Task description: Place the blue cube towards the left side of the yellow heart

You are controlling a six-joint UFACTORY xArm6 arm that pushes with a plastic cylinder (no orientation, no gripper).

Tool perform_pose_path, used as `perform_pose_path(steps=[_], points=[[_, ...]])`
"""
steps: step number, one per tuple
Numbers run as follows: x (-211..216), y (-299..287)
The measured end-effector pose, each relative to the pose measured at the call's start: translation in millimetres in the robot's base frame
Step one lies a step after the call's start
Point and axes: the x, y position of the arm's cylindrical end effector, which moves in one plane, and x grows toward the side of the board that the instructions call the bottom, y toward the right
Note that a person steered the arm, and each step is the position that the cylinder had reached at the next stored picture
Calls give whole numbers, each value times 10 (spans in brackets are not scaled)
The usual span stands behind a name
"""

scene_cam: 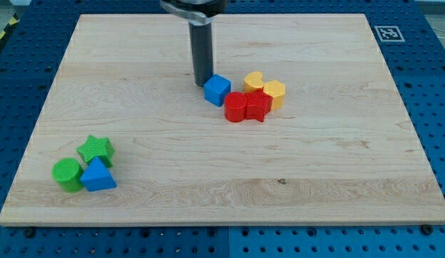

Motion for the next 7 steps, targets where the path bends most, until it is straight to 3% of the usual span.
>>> perform_pose_path(steps=[2, 4, 7], points=[[-2, -159], [275, -246], [384, 12]])
